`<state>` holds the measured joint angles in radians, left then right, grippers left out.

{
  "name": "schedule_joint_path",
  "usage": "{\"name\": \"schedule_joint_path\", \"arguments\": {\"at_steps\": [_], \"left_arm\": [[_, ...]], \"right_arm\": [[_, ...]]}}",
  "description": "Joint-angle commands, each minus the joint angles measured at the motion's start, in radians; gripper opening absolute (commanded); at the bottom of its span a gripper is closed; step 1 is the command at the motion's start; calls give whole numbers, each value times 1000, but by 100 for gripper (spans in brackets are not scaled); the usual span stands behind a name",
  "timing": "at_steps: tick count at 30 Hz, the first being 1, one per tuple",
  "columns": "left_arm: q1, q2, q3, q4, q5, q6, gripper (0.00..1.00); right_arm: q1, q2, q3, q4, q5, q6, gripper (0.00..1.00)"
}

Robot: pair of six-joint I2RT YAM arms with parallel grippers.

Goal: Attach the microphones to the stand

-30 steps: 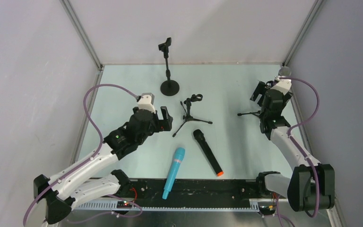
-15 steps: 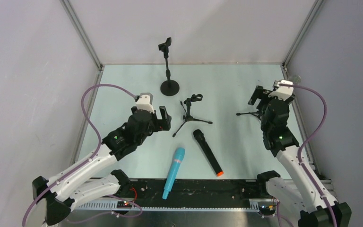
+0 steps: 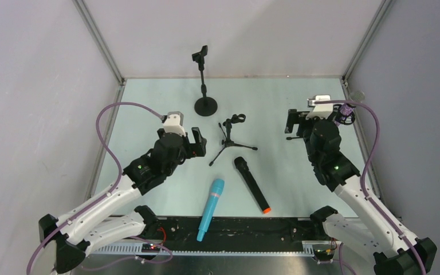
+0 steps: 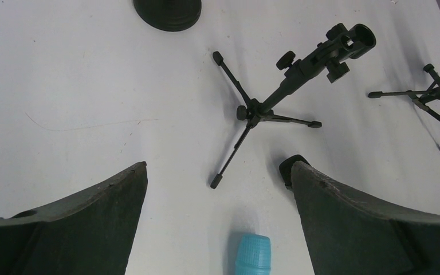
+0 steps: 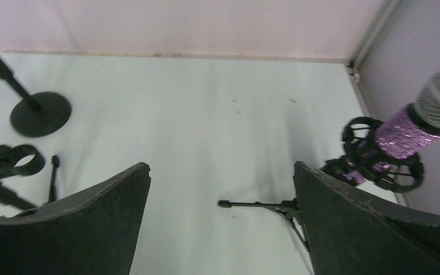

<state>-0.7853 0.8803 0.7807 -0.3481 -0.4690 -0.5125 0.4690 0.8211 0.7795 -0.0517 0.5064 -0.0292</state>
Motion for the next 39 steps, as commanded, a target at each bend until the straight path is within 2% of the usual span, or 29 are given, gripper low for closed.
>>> {"name": "schedule_joint_path", "arguments": {"at_steps": [1, 4, 8, 14, 19, 23, 31, 33, 39], "left_arm": [[-4, 0, 21, 40, -13, 15, 99], [-4, 3, 20, 40, -5, 12, 98], [-4, 6, 14, 40, 3, 4, 98], [-4, 19, 7, 40, 32, -22, 98], [-5, 38, 9, 40, 72, -38, 98], [-4, 55, 18, 40, 87, -44, 98], [-4, 68, 32, 40, 105, -47, 98], [-4, 63, 32, 40, 103, -48, 98], [-4, 53, 28, 40, 101, -51, 98]], "right_arm": [[20, 38, 65, -11, -131, -7, 100], [20, 107, 95, -61, -325, -1, 99], [22, 213, 165, -126, -481, 34, 99], [-17, 363, 228, -121, -745, 252, 99], [-128, 472, 230, 54, -1100, 487, 98], [-201, 560, 230, 201, -1277, 692, 96], [-241, 736, 231, 436, -1431, 932, 95], [-245, 826, 236, 517, -1480, 1020, 94], [-238, 1041, 256, 937, -1596, 1365, 85]]}}
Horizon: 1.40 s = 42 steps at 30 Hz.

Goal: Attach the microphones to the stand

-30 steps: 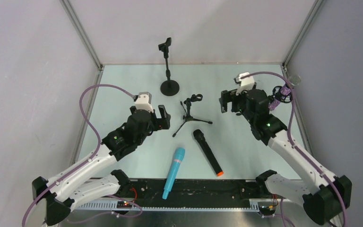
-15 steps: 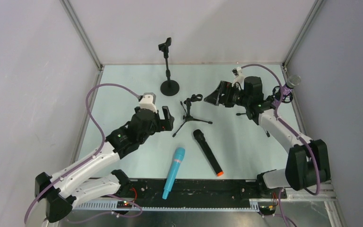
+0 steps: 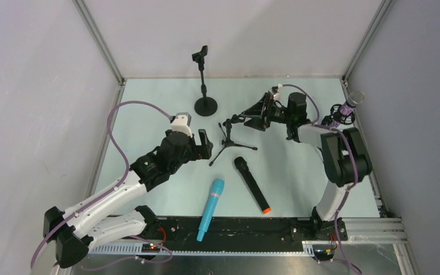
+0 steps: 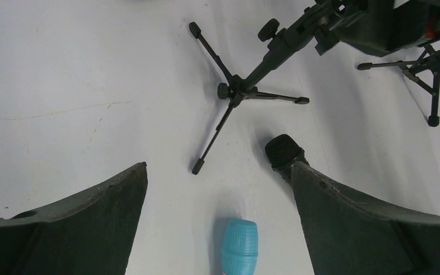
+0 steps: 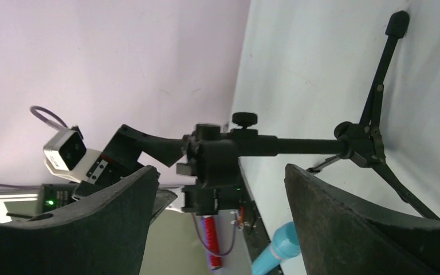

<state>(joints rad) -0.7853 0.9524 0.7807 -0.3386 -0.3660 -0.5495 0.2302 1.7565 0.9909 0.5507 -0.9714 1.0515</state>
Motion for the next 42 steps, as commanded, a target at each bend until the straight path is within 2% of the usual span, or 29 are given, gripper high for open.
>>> {"name": "schedule_joint_path", "arguments": {"at_steps": [1, 5, 9, 12, 14, 17, 21, 24, 31, 34, 37, 38, 42], "left_arm": [[-4, -21, 26, 30, -2, -15, 98], [-4, -33, 19, 31, -6, -17, 98], [-4, -44, 12, 30, -15, -17, 98], [-4, -42, 10, 30, -16, -20, 98], [-4, -41, 9, 30, -16, -20, 98], [-4, -45, 9, 29, -19, -20, 98], [-4, -60, 3, 29, -29, -20, 98], [-5, -64, 1, 31, -33, -18, 98], [-4, -65, 0, 30, -36, -17, 98], [-4, -66, -1, 31, -34, -17, 98], [-4, -70, -3, 30, -35, -18, 98], [-3, -71, -4, 30, -36, -18, 98], [-4, -74, -3, 31, -37, -18, 98]], "right_arm": [[7, 126, 66, 388, -138, 325, 84], [28, 196, 106, 403, -145, 333, 83], [44, 215, 129, 358, -133, 298, 81], [59, 220, 154, 303, -127, 267, 77], [67, 226, 167, 284, -124, 254, 70], [74, 245, 183, 290, -127, 263, 54], [75, 251, 184, 314, -130, 291, 41], [81, 238, 182, 284, -129, 267, 40], [98, 191, 176, 67, -119, 106, 43], [94, 167, 162, 42, -105, 90, 42], [93, 158, 153, 44, -105, 95, 30], [95, 157, 152, 54, -110, 100, 22], [102, 156, 129, 136, -111, 161, 10]]}}
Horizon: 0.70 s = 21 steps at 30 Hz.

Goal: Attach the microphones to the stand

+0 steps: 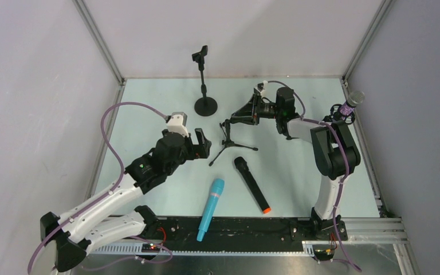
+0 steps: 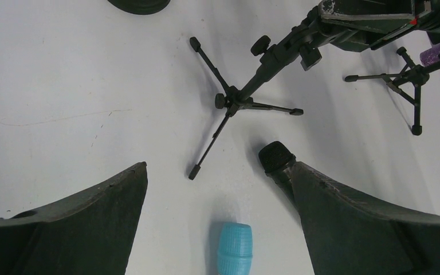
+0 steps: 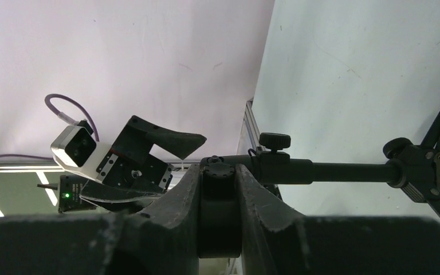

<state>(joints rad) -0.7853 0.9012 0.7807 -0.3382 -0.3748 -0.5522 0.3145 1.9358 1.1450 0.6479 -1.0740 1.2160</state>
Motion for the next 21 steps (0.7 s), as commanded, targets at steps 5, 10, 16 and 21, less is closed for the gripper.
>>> {"name": "schedule_joint_path", "arguments": {"at_steps": [5, 10, 16, 21], "left_arm": [[-5, -31, -6, 30, -29, -20, 98], [-3, -38, -11, 30, -29, -21, 98], [-3, -55, -20, 30, -31, -24, 98], [-4, -65, -28, 31, -36, -26, 98]], "right_arm": [[40, -19, -54, 186, 13, 125, 0], [77, -5, -63, 315, 41, 225, 0], [117, 2, -65, 442, 99, 323, 0], [150, 3, -65, 454, 127, 334, 0]]}}
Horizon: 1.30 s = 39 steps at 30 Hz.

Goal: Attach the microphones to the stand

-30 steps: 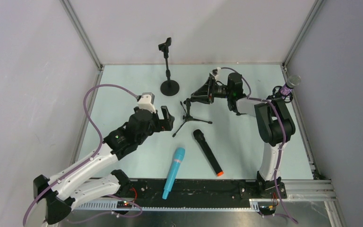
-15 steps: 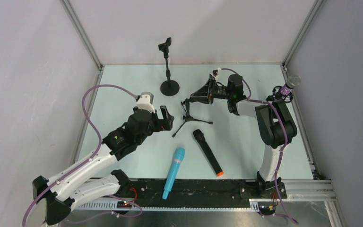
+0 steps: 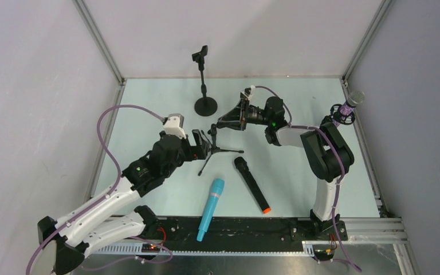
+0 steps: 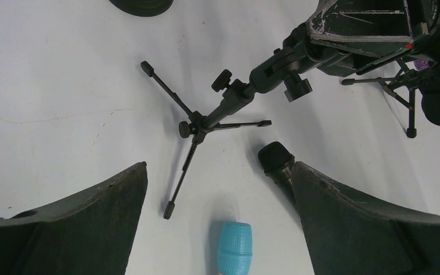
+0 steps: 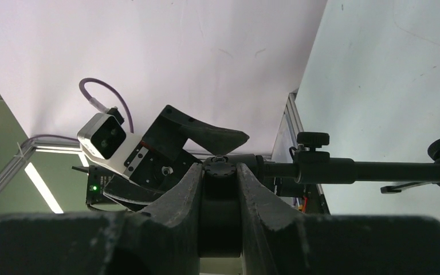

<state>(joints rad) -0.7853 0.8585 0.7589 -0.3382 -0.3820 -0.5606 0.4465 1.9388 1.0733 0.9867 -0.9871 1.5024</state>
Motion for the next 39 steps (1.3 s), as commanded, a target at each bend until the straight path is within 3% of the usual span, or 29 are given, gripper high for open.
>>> {"name": "schedule_joint_path", "arguments": {"at_steps": [1, 27, 39], "left_arm": [[-4, -23, -6, 30, -29, -18, 98], [-4, -34, -11, 30, -33, -23, 98], [-4, -20, -4, 30, -23, -21, 98]], "right_arm": [[28, 2, 7, 114, 42, 46, 0], [96, 1, -244, 62, 278, -107, 0], [66, -33, -236, 39, 262, -117, 49]]}}
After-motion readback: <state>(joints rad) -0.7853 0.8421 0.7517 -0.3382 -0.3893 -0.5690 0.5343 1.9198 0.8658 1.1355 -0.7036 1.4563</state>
